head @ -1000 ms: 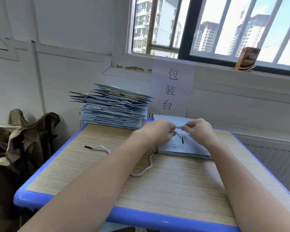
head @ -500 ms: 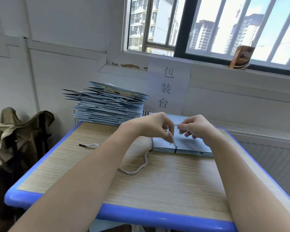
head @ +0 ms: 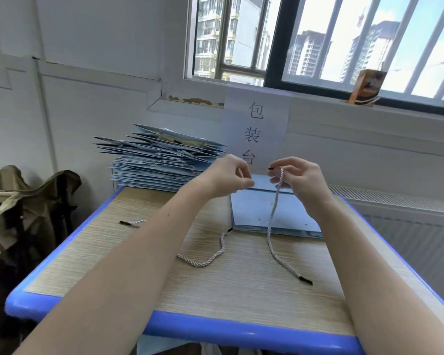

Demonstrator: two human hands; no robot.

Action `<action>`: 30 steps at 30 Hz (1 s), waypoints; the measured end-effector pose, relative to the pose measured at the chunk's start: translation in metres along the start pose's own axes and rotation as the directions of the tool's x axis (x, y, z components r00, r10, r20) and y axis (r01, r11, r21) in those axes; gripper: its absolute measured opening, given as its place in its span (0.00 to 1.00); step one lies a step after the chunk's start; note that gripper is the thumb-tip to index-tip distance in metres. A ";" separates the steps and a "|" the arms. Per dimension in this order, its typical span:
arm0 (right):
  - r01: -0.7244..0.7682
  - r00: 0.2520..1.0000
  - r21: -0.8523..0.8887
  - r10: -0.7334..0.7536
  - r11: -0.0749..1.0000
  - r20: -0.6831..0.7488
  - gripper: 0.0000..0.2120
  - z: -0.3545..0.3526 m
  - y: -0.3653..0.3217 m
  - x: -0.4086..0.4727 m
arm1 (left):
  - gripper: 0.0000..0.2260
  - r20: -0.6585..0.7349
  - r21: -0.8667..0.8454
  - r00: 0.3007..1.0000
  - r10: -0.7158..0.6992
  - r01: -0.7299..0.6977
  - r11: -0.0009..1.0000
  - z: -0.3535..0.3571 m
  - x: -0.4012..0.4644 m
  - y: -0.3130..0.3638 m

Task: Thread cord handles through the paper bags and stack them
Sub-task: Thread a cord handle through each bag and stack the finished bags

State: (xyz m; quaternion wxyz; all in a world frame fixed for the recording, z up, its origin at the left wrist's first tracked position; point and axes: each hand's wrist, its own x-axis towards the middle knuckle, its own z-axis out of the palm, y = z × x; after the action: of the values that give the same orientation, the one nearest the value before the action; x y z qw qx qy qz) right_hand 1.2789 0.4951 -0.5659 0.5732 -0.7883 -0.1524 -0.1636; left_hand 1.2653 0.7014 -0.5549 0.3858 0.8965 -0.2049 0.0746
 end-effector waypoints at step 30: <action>0.035 0.886 -0.450 0.181 0.892 0.427 0.06 0.014 0.002 -0.011 | 0.11 0.253 0.202 0.967 0.013 -0.066 0.977 0.004 -0.006 -0.007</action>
State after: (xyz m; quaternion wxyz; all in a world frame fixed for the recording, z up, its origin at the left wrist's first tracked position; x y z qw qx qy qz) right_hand 1.2709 0.5074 -0.5762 0.3310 -0.9196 -0.2110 0.0186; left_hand 1.2626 0.7047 -0.5647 0.2592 0.9299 -0.2610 -0.0104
